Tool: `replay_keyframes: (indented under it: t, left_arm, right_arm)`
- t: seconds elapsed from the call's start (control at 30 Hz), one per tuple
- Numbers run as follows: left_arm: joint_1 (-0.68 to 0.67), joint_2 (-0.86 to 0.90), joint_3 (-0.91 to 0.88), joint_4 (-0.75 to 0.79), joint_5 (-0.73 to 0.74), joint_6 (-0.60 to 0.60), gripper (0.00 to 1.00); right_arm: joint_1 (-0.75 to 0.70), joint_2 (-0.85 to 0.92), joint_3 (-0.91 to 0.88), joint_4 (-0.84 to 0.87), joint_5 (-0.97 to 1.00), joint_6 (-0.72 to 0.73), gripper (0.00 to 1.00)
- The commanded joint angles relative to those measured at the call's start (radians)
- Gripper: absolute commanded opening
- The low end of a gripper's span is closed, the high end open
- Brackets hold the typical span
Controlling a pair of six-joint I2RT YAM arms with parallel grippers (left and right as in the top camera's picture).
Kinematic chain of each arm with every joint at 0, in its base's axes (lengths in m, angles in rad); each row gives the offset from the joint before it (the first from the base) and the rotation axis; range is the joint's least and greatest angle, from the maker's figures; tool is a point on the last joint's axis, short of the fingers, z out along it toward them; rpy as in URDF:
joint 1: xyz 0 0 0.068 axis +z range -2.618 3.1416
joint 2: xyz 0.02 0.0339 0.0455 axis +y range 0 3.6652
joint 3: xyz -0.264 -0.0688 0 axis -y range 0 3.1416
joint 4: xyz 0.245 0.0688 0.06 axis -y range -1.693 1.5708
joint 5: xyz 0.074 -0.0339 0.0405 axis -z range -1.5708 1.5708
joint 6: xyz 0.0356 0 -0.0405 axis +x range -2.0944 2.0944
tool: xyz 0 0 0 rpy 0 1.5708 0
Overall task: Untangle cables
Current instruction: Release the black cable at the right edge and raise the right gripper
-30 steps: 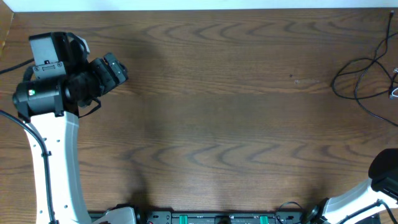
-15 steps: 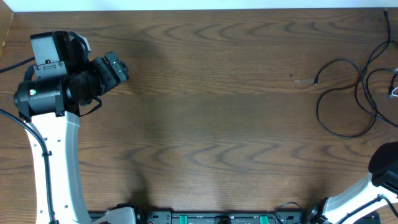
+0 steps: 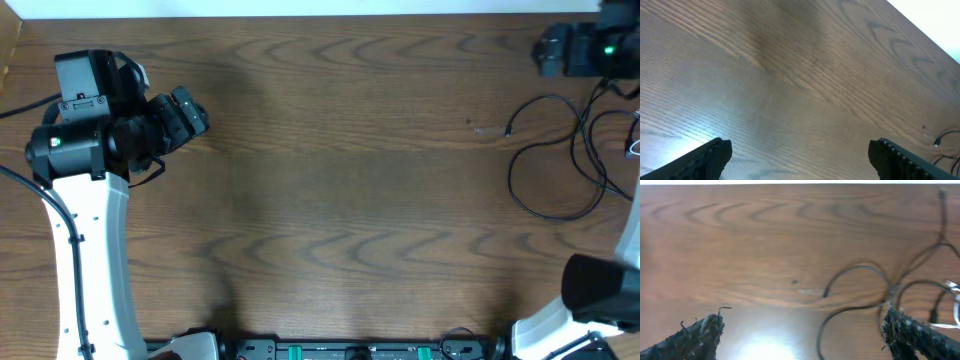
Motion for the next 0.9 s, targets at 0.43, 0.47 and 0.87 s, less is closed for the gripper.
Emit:
replay_keyframes:
  t: [0.43,0.47,0.87]
  left_arm:
    - [-0.002,0.009,0.008,-0.002,0.002,0.009,0.93]
    - [-0.002,0.010,0.008,-0.002,0.002,0.009,0.92]
    - [-0.002,0.010,0.008,-0.002,0.002,0.009,0.93]
  right_arm:
    - [0.053,-0.138,0.007,-0.145,-0.009,0.055,0.99]
    - [0.053,-0.138,0.007,-0.167,-0.009,0.055,0.99]
    - [0.052,-0.138,0.006,-0.213,-0.009,0.055,0.99]
